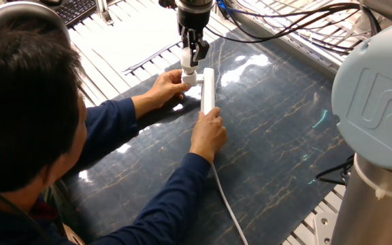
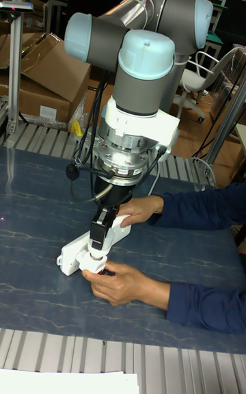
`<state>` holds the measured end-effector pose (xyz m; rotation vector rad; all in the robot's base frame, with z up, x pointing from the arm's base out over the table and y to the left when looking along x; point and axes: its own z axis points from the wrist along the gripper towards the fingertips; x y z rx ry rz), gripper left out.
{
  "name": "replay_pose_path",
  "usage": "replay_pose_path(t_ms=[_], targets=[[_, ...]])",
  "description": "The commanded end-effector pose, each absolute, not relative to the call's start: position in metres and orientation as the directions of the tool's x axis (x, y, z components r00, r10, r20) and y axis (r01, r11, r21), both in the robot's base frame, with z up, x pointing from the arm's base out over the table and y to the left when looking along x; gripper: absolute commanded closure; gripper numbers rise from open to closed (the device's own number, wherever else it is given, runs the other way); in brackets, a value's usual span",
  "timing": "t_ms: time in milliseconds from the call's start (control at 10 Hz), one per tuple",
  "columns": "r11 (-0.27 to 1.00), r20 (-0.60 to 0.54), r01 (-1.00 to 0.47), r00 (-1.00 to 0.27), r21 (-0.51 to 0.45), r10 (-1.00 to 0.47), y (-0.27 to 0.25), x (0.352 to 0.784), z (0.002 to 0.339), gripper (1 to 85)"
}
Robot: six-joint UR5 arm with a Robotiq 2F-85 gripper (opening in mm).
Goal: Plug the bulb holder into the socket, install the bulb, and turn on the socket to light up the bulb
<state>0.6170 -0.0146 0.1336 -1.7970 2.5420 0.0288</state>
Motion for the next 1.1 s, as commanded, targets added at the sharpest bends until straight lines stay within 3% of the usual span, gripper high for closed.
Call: replay_pose_path(t_ms=[0,1000], targets=[[0.386,-0.035,-0.922,-0.386,0.010,-0.922,-0.0125,0.6165,0.1354,84.7],[0.615,-0.025,-0.786,-0.617,0.063,-0.787,-0.0063,0.6066,0.1357,84.7]])
